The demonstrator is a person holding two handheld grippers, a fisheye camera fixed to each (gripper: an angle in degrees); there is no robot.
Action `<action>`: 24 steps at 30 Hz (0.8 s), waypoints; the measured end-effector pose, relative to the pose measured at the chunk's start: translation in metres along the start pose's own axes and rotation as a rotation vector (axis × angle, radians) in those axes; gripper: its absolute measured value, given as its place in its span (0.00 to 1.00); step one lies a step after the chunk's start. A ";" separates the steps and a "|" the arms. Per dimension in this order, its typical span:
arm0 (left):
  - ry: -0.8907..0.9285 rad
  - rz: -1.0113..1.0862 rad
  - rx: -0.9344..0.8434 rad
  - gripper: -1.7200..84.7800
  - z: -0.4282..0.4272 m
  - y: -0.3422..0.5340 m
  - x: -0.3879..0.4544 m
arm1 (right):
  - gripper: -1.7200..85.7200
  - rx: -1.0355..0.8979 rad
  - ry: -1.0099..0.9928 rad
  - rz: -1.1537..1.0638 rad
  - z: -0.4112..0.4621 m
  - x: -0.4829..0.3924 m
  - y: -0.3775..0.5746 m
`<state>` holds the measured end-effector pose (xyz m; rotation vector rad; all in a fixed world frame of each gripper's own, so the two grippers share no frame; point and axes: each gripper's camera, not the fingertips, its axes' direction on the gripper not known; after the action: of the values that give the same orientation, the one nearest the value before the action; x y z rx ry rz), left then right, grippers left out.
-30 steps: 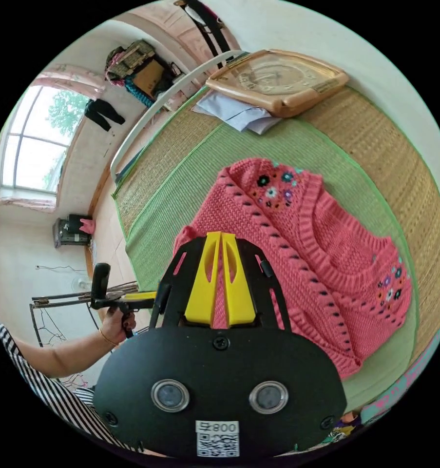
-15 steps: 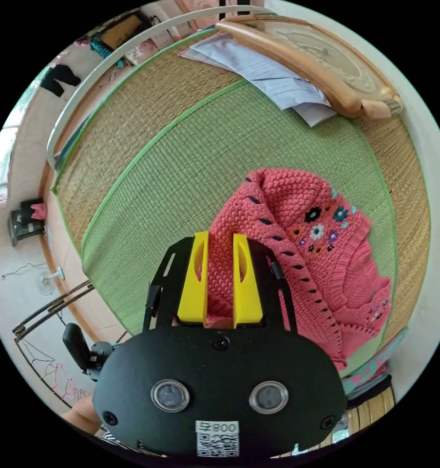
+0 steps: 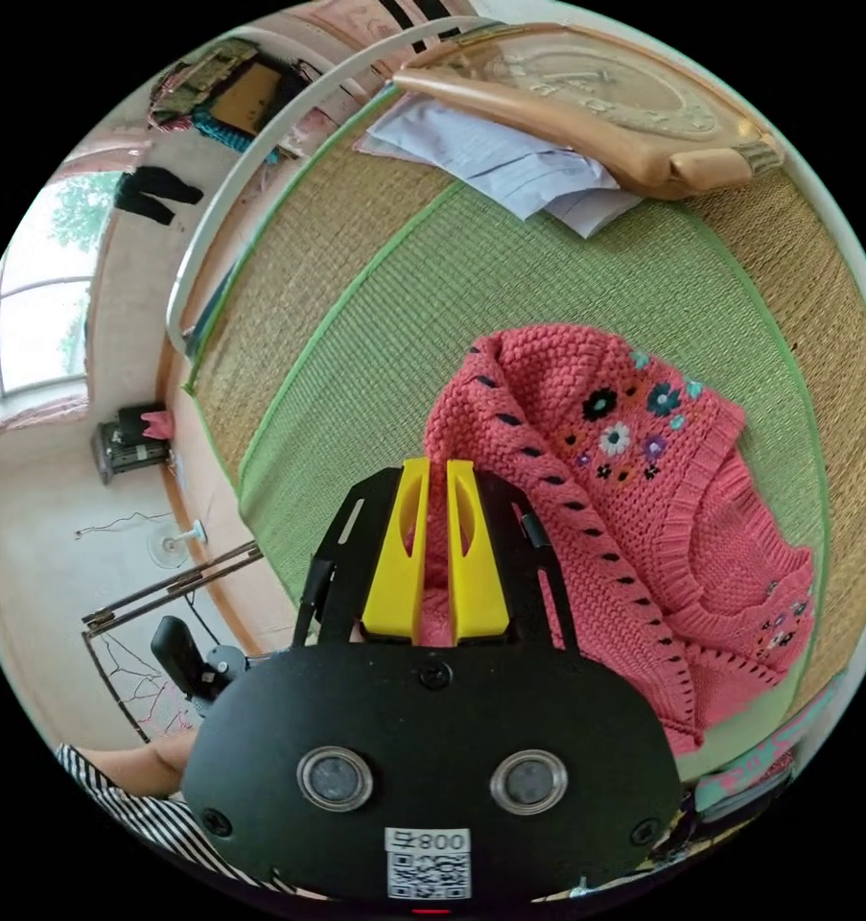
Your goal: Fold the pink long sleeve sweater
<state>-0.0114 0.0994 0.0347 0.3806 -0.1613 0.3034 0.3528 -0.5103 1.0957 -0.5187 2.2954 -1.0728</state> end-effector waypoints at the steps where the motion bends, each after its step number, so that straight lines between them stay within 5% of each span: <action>1: 0.001 0.011 -0.002 0.09 0.002 0.000 0.004 | 0.05 0.023 -0.025 -0.015 -0.016 0.002 0.010; 13: 0.083 0.283 -0.158 0.09 0.108 -0.019 0.119 | 0.05 0.293 -0.255 -0.019 -0.191 0.094 0.171; 24: 0.027 0.493 -0.491 0.09 0.318 -0.025 0.196 | 0.05 0.401 -0.279 0.191 -0.262 0.236 0.339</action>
<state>0.1503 0.0049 0.3585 -0.1583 -0.2955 0.7354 -0.0305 -0.2834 0.8944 -0.2622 1.7877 -1.2359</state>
